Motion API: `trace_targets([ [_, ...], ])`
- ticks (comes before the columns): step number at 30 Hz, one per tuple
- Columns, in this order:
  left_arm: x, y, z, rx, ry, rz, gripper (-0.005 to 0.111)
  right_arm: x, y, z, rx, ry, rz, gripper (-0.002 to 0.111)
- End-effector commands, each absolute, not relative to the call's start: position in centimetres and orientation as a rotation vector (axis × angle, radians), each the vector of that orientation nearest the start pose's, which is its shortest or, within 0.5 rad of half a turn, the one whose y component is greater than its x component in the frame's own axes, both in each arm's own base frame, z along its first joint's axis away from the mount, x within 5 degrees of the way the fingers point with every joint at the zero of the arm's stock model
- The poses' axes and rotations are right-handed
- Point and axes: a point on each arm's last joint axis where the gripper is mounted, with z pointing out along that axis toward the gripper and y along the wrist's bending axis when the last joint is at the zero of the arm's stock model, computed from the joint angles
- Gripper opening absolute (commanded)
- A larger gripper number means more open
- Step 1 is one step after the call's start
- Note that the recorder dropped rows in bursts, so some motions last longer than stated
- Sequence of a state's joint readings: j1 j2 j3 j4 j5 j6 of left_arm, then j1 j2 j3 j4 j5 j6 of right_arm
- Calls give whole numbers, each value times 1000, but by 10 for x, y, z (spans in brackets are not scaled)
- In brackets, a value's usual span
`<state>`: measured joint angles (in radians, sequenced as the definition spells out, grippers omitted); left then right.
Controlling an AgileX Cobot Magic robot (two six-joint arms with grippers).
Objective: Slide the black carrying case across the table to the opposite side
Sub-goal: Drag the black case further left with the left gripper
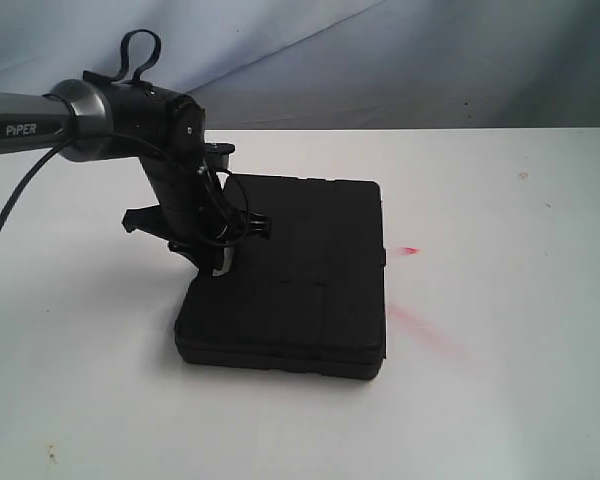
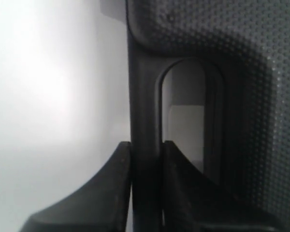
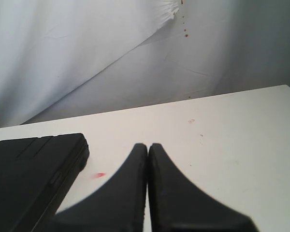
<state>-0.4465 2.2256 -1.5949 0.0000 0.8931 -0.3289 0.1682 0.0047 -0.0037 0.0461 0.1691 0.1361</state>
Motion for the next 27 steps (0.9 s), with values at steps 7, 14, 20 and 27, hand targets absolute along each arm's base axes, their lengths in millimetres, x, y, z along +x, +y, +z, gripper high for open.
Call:
trace_targets([
  [7,405,-139,111,137,3075,11,0,55,10,198,7,1661,262,0],
  [14,396,-119,91,109,3102,23,0,55,10,198,7,1661,262,0],
  [20,399,-107,92,92,3096,13,0,55,10,198,7,1661,262,0],
  [27,401,-93,102,68,3089,13,0,55,10,198,7,1661,262,0],
])
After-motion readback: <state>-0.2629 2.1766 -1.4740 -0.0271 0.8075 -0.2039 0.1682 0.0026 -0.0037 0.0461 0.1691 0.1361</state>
